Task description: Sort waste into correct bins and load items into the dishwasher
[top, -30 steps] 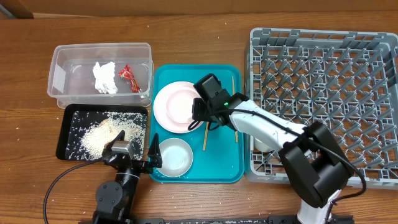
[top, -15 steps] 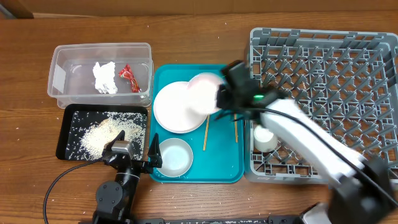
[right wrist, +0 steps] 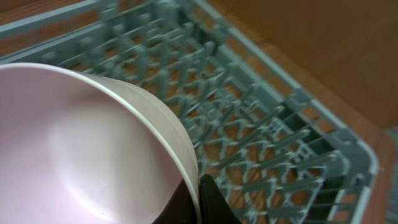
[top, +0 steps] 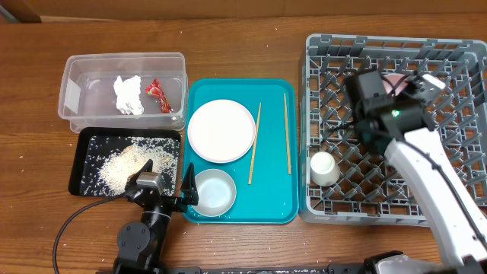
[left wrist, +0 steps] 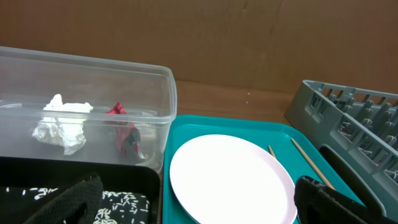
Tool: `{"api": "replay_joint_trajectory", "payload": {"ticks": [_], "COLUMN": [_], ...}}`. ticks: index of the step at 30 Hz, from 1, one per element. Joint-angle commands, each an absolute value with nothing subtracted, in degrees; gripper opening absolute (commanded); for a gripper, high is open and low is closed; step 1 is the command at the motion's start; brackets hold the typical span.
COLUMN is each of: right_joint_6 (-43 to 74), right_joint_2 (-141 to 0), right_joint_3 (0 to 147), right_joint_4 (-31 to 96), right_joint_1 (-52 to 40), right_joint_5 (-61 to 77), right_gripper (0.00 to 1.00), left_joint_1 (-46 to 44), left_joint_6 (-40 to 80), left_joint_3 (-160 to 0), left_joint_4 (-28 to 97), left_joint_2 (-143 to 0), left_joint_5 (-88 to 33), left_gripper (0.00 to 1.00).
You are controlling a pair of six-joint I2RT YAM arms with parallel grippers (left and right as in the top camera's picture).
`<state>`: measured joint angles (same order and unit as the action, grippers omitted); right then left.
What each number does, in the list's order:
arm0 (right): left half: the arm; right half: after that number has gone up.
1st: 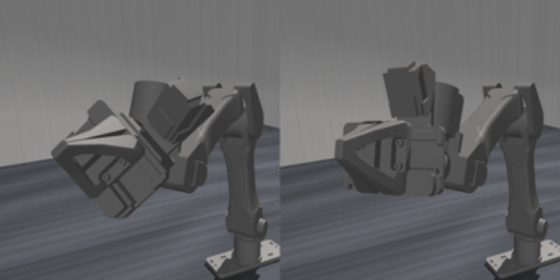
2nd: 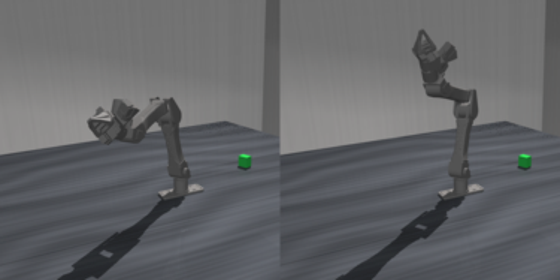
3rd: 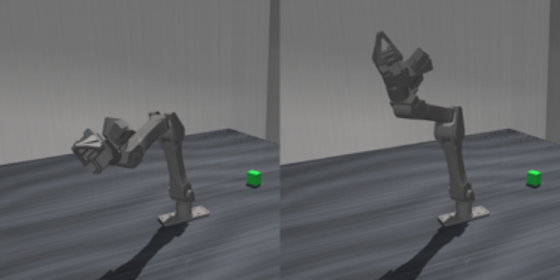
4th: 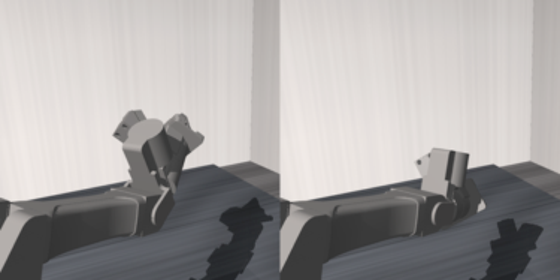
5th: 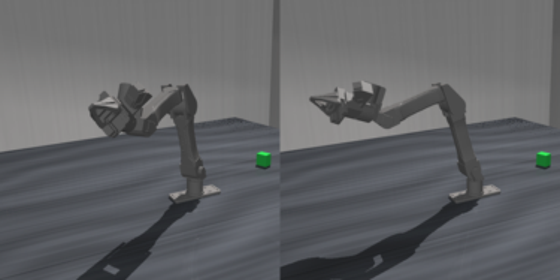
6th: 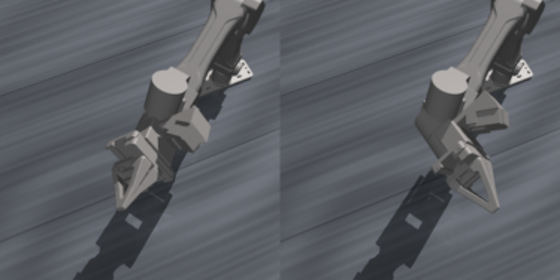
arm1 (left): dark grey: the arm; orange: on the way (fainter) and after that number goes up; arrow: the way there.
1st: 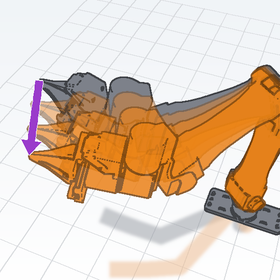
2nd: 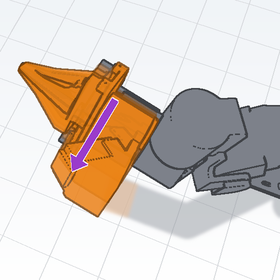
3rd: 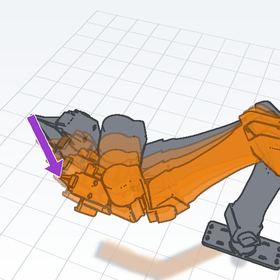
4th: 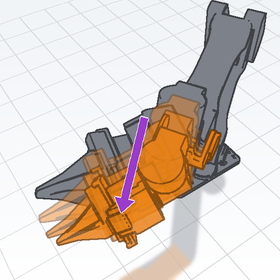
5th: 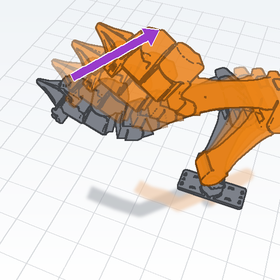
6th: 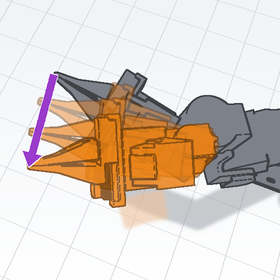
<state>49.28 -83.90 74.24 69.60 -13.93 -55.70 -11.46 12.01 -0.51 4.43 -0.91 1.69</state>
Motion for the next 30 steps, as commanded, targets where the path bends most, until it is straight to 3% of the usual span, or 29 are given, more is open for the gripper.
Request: {"api": "replay_joint_trajectory", "payload": {"ticks": [1,12,21,30], "right_joint_6": [52.82,49.56,44.82,44.51], "right_joint_2": [-88.29,-99.85,-101.32,-101.60], "right_joint_3": [73.82,73.84,73.84,73.84], "right_joint_4": [69.14,67.35,63.96,64.64], "right_joint_1": [-11.00,-11.25,-11.66,-17.87], "right_joint_5": [-63.02,-68.31,-67.46,-66.37], "right_gripper": [0.04,0.04,0.04,0.04], "left_joint_1": [-10.90,-10.90,-10.90,-10.90], "left_joint_6": [12.23,12.23,12.23,12.23], "left_joint_3": [-0.27,-0.27,-0.27,-0.27], "left_joint_4": [4.25,4.25,4.25,4.25], "left_joint_2": [-0.36,-0.36,-0.36,-0.36], "left_joint_5": [1.26,1.23,1.26,1.23], "left_gripper": [1.00,1.00,1.00,1.00]}}
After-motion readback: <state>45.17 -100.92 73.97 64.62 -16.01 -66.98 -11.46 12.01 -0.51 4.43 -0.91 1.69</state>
